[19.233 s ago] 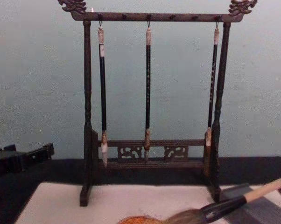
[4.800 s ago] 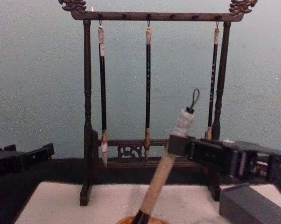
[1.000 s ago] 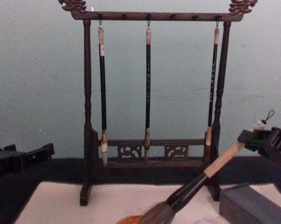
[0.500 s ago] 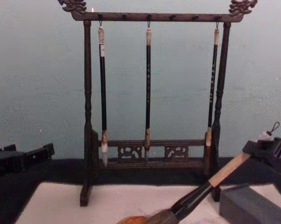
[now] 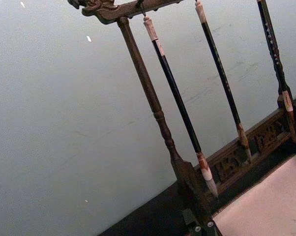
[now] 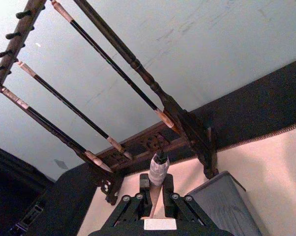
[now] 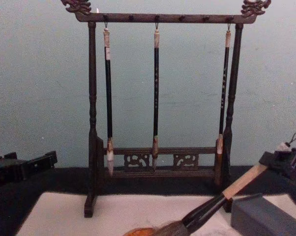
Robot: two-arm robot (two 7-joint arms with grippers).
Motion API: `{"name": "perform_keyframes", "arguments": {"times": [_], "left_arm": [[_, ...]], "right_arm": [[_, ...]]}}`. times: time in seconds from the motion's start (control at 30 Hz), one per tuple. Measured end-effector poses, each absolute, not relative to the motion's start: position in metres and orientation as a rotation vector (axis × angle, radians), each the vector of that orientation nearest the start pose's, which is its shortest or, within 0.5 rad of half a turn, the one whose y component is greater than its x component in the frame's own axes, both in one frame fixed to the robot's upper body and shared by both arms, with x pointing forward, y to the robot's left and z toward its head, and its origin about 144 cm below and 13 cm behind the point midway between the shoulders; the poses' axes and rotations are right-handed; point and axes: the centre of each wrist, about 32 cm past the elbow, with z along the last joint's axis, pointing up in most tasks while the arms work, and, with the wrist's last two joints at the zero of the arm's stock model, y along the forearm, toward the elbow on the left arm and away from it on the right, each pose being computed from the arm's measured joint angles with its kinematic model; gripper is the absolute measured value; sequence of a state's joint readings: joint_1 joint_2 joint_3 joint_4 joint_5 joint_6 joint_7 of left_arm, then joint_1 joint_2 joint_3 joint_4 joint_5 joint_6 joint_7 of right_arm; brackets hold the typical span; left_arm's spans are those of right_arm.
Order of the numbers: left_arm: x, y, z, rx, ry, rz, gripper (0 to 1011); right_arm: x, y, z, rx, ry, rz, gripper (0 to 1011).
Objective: Pick up the brush from the inkstone, write on the paper, then place the brush back to its original position.
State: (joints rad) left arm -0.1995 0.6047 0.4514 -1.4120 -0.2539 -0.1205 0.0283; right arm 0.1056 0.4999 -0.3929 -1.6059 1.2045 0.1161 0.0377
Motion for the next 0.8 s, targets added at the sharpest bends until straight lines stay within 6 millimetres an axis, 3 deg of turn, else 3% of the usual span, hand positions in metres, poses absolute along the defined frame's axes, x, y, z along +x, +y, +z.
{"name": "perform_keyframes", "arguments": {"times": [0.8], "left_arm": [[0.4886, 0.3097, 1.1398, 0.304, -0.285, 1.248, 1002]], "right_arm": [[0.4599, -0.2509, 1.1608, 0.233, 0.716, -1.175, 154]]}}
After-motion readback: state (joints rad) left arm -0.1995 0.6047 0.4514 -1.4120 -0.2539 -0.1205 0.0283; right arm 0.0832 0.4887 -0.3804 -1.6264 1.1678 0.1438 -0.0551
